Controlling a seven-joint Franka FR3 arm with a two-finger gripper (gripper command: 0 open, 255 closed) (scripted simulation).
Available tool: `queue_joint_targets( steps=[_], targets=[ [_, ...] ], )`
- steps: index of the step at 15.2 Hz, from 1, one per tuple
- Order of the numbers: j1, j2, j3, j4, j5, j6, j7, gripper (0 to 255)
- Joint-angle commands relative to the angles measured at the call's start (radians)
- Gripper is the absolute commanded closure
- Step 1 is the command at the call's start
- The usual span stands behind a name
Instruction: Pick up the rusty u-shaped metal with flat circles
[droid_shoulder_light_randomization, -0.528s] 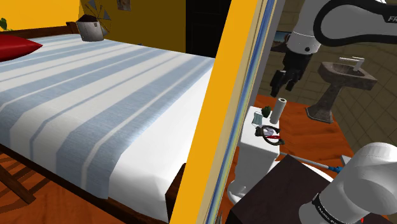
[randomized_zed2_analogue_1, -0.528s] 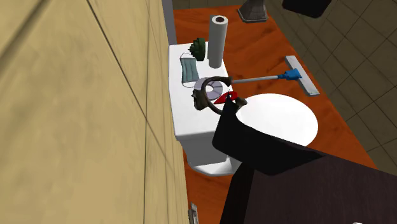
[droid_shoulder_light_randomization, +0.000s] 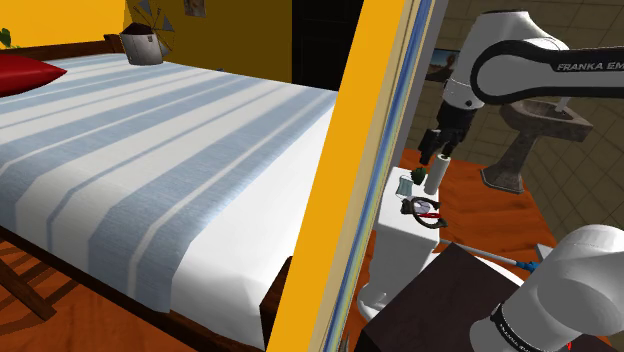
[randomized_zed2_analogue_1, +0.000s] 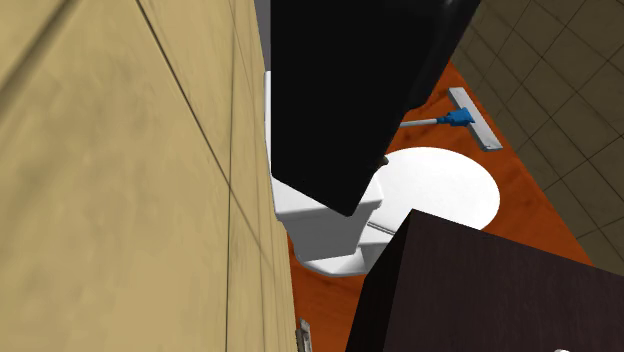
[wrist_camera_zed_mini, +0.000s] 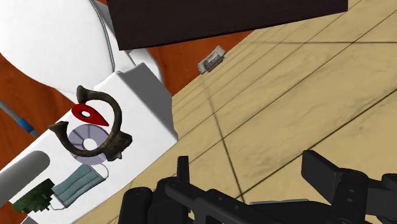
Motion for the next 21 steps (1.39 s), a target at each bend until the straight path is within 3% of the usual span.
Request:
queue_joint_targets(
  steps=[1, 9, 14, 18, 21],
  targets=[
    [-0.016, 0.019, -0.032, -0.044, -0.015, 0.068, -0.020, 0],
    [-0.065, 0.196, -0.150, -0.133, -0.051, 0.347, -0.092, 0],
    [-0.077, 0.359, -0.230, -0.142, -0.038, 0.526, -0.154, 0],
    [-0.071, 0.514, -0.294, -0.124, 0.019, 0.662, -0.232, 0],
    [-0.059, 0.641, -0.337, -0.095, 0.111, 0.754, -0.323, 0]
  ],
)
